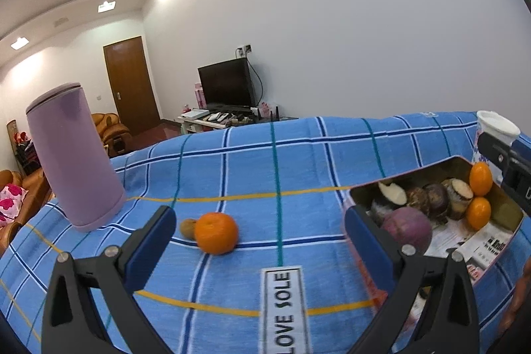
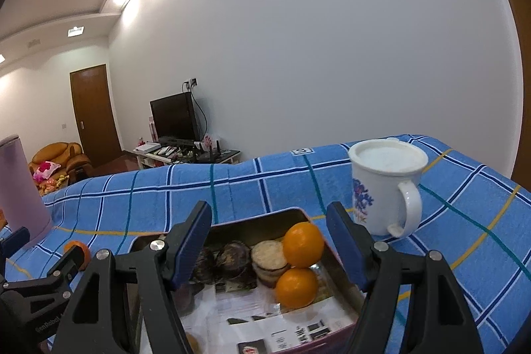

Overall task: Organize fruits
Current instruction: 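Withdraw both open tools from the tin box back over the table, then grasp the last orange with the right tool while the left tool grasps a small brown fruit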

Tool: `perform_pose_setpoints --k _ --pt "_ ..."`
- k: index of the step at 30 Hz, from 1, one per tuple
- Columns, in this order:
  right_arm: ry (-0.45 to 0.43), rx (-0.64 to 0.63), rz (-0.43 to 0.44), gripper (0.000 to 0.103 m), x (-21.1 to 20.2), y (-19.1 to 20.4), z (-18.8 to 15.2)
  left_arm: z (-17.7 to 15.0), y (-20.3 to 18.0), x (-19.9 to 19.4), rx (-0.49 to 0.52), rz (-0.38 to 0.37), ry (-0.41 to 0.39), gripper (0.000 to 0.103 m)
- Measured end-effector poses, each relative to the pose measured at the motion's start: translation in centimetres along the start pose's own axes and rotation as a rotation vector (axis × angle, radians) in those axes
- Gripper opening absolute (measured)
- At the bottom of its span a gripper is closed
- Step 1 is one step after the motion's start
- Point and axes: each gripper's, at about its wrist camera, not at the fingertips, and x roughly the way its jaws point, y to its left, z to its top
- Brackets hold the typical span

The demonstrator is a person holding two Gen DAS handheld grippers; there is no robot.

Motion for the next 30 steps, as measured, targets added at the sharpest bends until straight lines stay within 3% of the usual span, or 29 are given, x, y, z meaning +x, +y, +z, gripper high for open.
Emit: perform_pose_setpoints --k 17,30 --pt "0.060 -0.005 0.070 0.073 0.7 8.0 -1.1 -0.5 6.3 1.4 -0.009 0.089 0.014 0.103" --pt "0.115 -0.035 0.160 0.073 2.3 15.3 -1.9 -0.6 12.5 4.6 -0.038 0.167 0.077 0.103"
